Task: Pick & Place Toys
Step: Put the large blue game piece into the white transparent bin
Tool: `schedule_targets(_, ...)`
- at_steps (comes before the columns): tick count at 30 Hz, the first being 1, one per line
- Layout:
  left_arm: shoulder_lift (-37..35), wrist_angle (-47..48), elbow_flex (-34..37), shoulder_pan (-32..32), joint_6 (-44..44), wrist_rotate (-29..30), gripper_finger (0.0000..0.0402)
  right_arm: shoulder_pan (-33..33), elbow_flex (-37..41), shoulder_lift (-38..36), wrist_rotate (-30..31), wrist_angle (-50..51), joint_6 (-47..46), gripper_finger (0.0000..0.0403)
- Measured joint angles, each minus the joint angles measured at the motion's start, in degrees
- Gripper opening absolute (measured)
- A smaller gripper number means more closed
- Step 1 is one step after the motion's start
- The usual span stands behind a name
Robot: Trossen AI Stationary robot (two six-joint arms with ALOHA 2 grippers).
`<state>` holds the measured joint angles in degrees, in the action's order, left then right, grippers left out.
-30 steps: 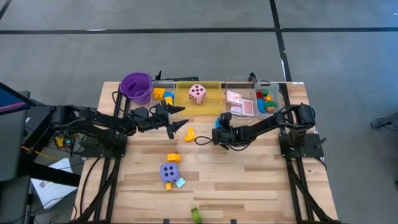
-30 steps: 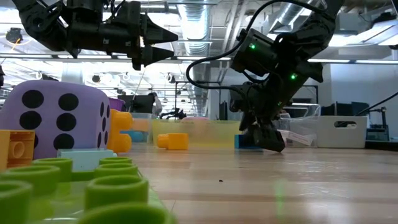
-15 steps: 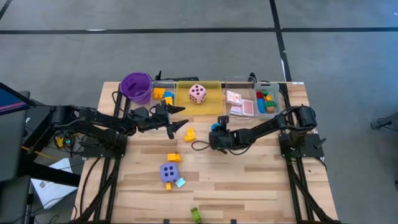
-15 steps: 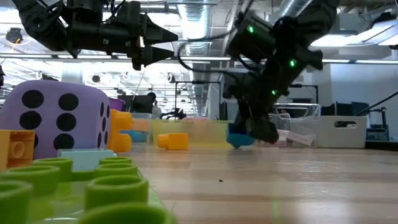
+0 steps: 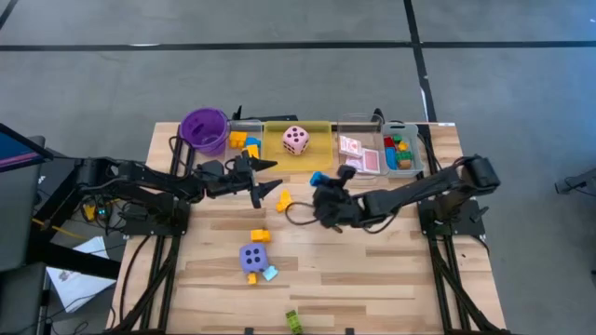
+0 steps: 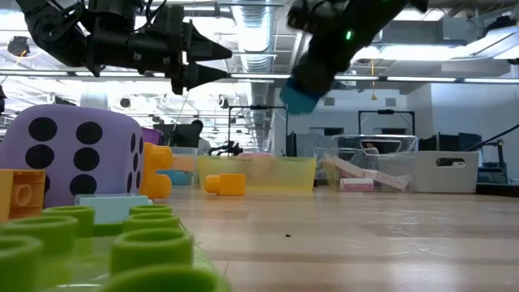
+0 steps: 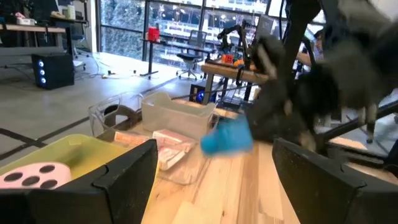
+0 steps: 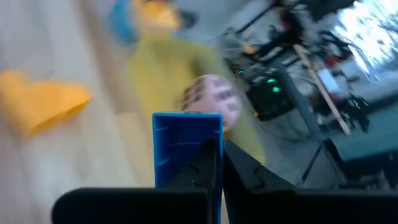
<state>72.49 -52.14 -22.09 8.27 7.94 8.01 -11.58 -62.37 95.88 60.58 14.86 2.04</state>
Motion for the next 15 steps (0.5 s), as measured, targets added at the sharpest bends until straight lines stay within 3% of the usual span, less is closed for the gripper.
schedule_targets(5, 0.0, 0.27, 0.0, 0.0, 0.02, -0.03, 0.031, 2.96, 1.89, -7.53, 0.35, 1.8, -5.48, 0.0001)
schedule_targets(8, 0.0, 0.07, 0.0, 0.0, 0.02, -0.04, 0.031, 6.53, 2.06, -10.63, -2.91, 2.13, -5.53, 0.0001)
schedule_targets(11, 0.0, -0.74, 0.0, 0.0, 0.67, -0.06, 0.031, 10.81, 2.07, -11.98, -11.35, 0.05, -1.64, 0.0001)
schedule_targets(15, -0.02, -2.42, 0.0, 0.86, 11.81, 1.7, 0.031, 15.25, 2.03, -11.09, -28.51, -6.06, 10.45, 0.0001)
